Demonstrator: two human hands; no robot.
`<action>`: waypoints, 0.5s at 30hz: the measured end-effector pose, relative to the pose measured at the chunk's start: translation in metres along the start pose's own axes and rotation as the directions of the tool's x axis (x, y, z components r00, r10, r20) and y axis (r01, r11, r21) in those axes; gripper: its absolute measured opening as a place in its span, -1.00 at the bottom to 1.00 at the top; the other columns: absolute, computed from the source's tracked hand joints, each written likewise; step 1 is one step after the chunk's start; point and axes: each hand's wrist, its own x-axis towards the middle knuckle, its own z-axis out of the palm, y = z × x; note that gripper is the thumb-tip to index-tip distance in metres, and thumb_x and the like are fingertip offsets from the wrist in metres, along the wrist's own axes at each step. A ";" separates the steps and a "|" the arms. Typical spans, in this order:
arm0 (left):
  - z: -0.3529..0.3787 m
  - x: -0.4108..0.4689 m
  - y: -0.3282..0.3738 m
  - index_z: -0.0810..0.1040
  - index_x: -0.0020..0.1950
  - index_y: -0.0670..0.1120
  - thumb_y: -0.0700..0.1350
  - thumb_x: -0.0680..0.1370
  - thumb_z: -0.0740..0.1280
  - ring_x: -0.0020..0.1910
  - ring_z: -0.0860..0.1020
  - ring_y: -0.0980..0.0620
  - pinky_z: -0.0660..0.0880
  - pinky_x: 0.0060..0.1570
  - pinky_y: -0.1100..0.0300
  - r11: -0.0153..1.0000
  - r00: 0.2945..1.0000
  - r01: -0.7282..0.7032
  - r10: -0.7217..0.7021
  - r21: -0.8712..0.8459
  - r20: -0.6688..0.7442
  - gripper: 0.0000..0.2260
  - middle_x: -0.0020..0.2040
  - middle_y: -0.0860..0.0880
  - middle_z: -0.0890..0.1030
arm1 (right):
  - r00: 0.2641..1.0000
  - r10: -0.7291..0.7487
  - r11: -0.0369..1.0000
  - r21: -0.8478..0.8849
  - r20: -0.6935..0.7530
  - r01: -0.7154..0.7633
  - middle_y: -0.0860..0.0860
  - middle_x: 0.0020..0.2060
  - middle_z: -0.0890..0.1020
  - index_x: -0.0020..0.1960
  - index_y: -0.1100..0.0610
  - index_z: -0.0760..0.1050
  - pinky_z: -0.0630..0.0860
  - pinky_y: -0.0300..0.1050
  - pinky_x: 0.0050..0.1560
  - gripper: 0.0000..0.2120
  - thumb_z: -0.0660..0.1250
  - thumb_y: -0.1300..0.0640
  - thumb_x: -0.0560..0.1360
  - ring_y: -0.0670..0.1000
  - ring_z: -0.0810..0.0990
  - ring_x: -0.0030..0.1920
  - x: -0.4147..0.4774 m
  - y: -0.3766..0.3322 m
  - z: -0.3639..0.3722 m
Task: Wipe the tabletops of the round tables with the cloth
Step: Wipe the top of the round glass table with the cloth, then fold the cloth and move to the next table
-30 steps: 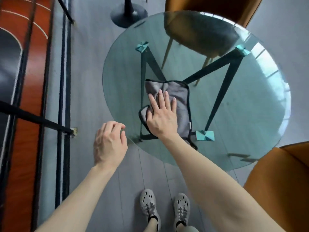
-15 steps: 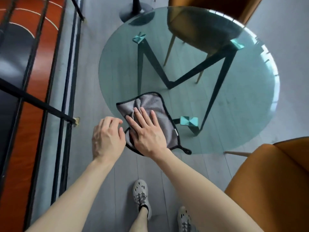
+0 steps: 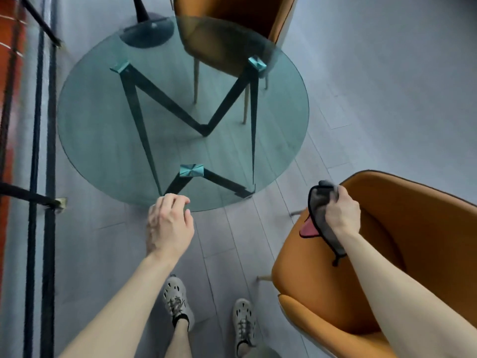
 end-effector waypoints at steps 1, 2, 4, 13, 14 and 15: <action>-0.002 -0.001 0.008 0.63 0.10 -0.07 -0.21 0.51 0.45 0.06 0.55 -0.14 0.50 0.13 -0.08 1.000 1.000 -0.008 0.008 -0.005 0.013 -0.82 0.05 -0.05 0.61 | 1.000 0.001 0.999 0.033 0.009 -0.001 0.32 0.18 0.67 0.30 0.07 0.50 0.54 0.22 0.13 -0.72 0.11 -0.05 0.80 0.42 0.63 0.18 -0.005 0.000 -0.007; -0.005 -0.001 0.015 0.63 0.09 -0.06 -0.22 0.51 0.45 0.05 0.55 -0.13 0.51 0.13 -0.08 1.000 0.999 -0.018 0.018 -0.006 0.028 -0.82 0.04 -0.04 0.61 | 1.000 0.003 0.998 0.070 0.023 -0.004 0.29 0.21 0.67 0.31 0.07 0.50 0.53 0.22 0.18 -0.72 0.12 -0.05 0.80 0.40 0.62 0.23 -0.010 0.000 -0.009; -0.012 0.001 0.023 0.63 0.07 -0.05 -0.22 0.51 0.45 0.02 0.56 -0.12 0.51 0.10 -0.06 0.999 0.998 -0.045 0.045 0.004 0.051 -0.83 0.00 -0.02 0.62 | 0.996 0.046 0.989 0.139 0.080 -0.057 0.28 0.27 0.65 0.30 0.13 0.51 0.50 0.18 0.27 -0.75 0.16 0.02 0.78 0.37 0.59 0.30 -0.020 -0.009 -0.004; -0.043 0.011 -0.013 0.63 0.05 -0.01 -0.19 0.53 0.44 -0.01 0.56 -0.10 0.54 0.03 -0.04 0.994 0.994 -0.066 0.057 0.091 0.097 -0.86 -0.05 0.02 0.61 | 0.951 -0.032 0.845 0.517 0.307 -0.138 0.18 0.38 0.56 0.60 0.04 0.22 0.39 -0.01 0.25 -0.56 0.13 0.22 0.75 0.27 0.55 0.37 -0.099 -0.127 0.077; -0.044 0.011 -0.021 0.63 0.04 -0.01 -0.19 0.52 0.45 -0.01 0.56 -0.09 0.55 0.03 -0.03 0.993 0.993 -0.069 0.058 0.098 0.107 -0.86 -0.05 0.02 0.60 | 0.950 -0.044 0.833 0.537 0.310 -0.137 0.19 0.48 0.52 0.65 0.04 0.18 0.40 0.02 0.34 -0.51 0.17 0.17 0.75 0.26 0.50 0.47 -0.109 -0.135 0.086; -0.046 0.011 -0.031 0.63 0.05 -0.01 -0.19 0.52 0.45 0.00 0.56 -0.08 0.55 0.04 -0.03 0.992 0.992 -0.070 0.057 0.104 0.115 -0.86 -0.04 0.03 0.60 | 0.949 -0.059 0.824 0.552 0.310 -0.129 0.18 0.59 0.44 0.70 0.04 0.14 0.37 0.06 0.48 -0.43 0.21 0.10 0.74 0.23 0.42 0.57 -0.119 -0.142 0.094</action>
